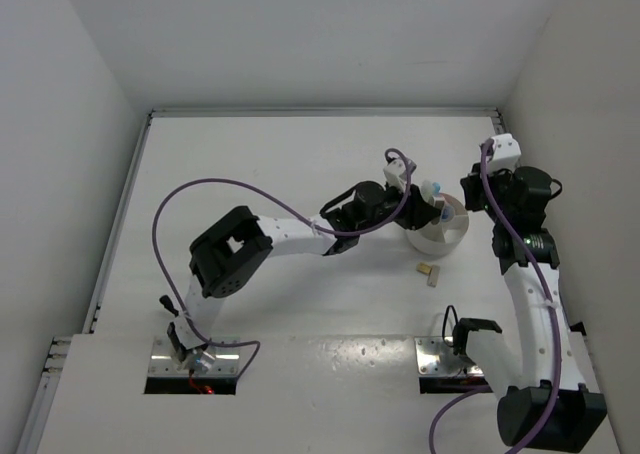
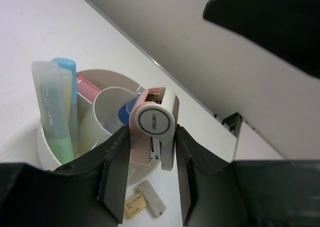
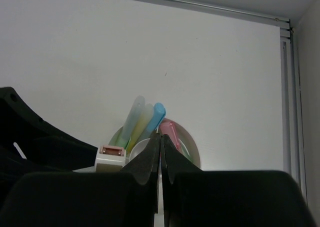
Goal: Sort the stationery into containers
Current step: Place the stapler in the storage box, then pick up the stationery from the center of the board.
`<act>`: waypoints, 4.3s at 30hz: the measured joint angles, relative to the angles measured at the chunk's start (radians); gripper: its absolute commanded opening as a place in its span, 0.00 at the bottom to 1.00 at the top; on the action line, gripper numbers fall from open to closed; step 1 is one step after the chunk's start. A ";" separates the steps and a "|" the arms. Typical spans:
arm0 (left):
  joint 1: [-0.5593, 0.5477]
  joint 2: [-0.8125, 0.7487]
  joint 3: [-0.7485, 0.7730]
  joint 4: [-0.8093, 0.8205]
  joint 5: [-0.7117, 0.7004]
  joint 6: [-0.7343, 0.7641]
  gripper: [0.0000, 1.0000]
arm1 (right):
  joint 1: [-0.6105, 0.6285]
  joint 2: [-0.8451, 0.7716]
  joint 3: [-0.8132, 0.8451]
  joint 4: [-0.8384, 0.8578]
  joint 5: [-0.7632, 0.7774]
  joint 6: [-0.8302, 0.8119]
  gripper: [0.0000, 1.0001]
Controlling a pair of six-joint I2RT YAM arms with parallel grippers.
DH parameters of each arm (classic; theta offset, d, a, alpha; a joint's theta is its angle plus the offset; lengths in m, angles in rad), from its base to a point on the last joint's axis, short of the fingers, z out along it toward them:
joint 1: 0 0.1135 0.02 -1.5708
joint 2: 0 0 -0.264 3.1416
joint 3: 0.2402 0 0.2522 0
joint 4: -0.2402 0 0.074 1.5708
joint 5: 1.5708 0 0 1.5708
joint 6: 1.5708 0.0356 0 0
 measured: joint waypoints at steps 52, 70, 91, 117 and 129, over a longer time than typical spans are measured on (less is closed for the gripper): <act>-0.033 0.127 0.017 0.040 -0.161 0.209 0.54 | -0.006 0.014 -0.016 0.036 0.036 -0.005 0.00; -0.034 -0.170 -0.160 -0.049 -0.321 0.201 0.37 | -0.019 0.033 0.002 -0.100 -0.241 -0.202 0.81; 0.322 -0.732 -0.514 -0.840 -0.483 -0.241 0.92 | 0.176 0.221 -0.082 -0.773 -0.269 -0.945 0.50; 0.390 -0.774 -0.525 -0.862 -0.437 -0.229 0.92 | 0.512 0.404 -0.151 -0.405 0.221 -0.442 0.50; 0.401 -0.775 -0.527 -0.863 -0.427 -0.214 0.92 | 0.512 0.512 -0.166 -0.297 0.334 -0.388 0.48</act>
